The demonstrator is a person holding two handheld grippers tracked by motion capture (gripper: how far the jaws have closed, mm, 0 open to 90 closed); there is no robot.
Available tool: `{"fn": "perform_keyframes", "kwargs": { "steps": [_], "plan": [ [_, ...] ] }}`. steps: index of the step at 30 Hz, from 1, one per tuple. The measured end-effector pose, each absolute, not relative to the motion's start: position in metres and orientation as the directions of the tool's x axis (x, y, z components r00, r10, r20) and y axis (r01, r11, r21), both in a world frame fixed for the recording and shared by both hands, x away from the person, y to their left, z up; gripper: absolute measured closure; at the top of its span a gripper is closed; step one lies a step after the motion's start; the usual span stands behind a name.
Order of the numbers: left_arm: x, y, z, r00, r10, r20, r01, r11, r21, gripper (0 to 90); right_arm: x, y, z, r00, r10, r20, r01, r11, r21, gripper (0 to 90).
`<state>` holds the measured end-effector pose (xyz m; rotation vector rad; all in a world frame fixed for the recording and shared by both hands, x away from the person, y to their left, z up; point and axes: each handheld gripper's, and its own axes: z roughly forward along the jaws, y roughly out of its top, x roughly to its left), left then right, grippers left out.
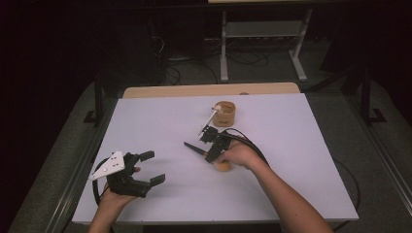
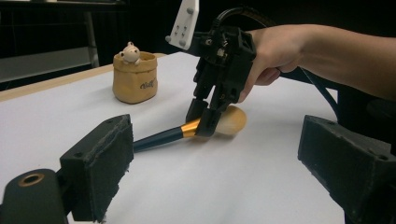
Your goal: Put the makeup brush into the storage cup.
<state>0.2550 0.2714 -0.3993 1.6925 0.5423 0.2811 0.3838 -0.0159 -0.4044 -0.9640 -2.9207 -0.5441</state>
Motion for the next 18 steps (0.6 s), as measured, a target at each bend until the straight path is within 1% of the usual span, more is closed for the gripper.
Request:
{"fn": "perform_keyframes", "kwargs": {
  "steps": [5, 18],
  "plan": [
    [0.255, 0.272, -0.399, 0.862, 0.497, -0.104, 0.192, -0.128, 0.973, 10.1, 0.379, -0.023, -0.401, -0.823, 0.556, 0.118, 0.558, 0.75, 0.356, 61.9],
    [0.258, 0.265, -0.399, 0.866, 0.489, -0.102, 0.2, -0.154, 0.968, 10.0, 0.369, -0.049, -0.391, -0.825, 0.55, 0.128, 0.546, 0.719, 0.431, 62.1]
  ]
}}
